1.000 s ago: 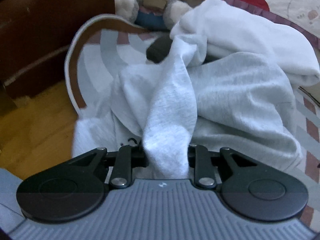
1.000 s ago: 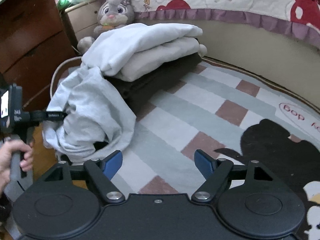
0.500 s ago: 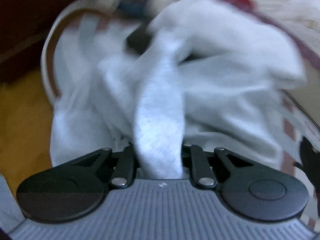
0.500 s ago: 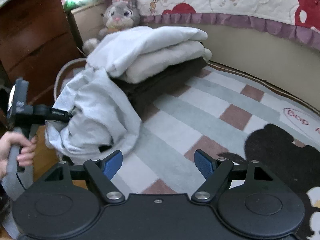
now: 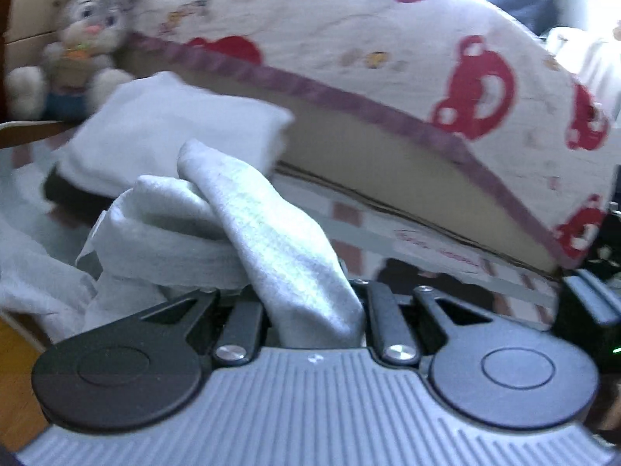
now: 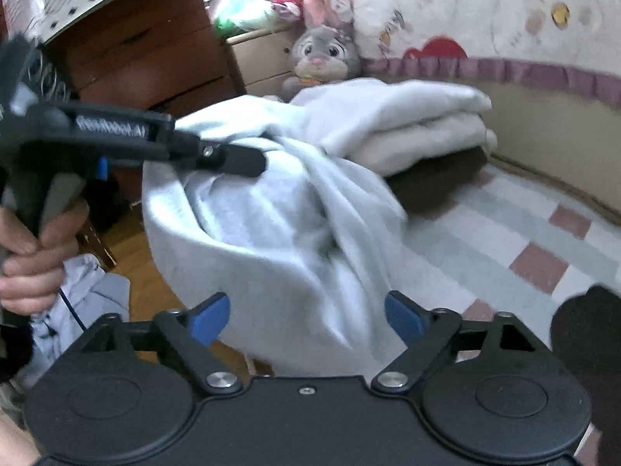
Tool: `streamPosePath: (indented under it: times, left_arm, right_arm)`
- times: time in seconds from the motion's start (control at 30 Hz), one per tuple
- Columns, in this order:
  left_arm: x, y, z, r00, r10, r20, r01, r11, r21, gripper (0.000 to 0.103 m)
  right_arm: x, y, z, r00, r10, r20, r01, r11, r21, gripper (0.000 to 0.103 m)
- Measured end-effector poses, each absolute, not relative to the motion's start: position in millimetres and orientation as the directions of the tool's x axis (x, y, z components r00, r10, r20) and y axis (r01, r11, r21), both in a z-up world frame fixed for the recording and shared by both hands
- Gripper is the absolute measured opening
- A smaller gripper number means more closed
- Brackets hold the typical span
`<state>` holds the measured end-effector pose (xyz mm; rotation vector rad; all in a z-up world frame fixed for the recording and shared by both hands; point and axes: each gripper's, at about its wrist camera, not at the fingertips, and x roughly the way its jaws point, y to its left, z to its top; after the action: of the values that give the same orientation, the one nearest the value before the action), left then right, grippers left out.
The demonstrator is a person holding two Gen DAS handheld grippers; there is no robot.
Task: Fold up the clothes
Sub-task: 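Lift the sweatshirt with both grippers and carry it onto the rug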
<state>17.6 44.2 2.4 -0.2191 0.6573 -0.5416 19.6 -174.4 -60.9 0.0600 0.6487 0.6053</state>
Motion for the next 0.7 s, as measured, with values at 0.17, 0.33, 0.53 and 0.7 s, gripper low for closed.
streamPosePath:
  times: [0.17,0.33,0.53,0.7]
  left_arm:
    - [10,16,23,0.642,-0.586,-0.494,0.508,0.808,-0.299,0.012]
    - [10,-13,44,0.625,-0.611,-0.485,0.556,0.785,-0.273,0.012]
    - [3,-58,87,0.605,-0.645,-0.467,0.649,0.739,-0.182,0.012]
    - [15,-109,110,0.527,-0.691,-0.494,0.713,0.676,-0.185,0.012]
  right_arm:
    - [19,-186,-55,0.637,0.535,-0.555,-0.494,0.836,0.238,0.078]
    - [6,-198,-35,0.650,0.542,-0.533,-0.539,0.823,0.179,0.038]
    - [-21,-222,1,0.757,0.460,-0.463,-0.503,0.864,0.037,0.016]
    - [-47,-262,29,0.858,0.311,-0.409,-0.331,0.943,0.023,0.015]
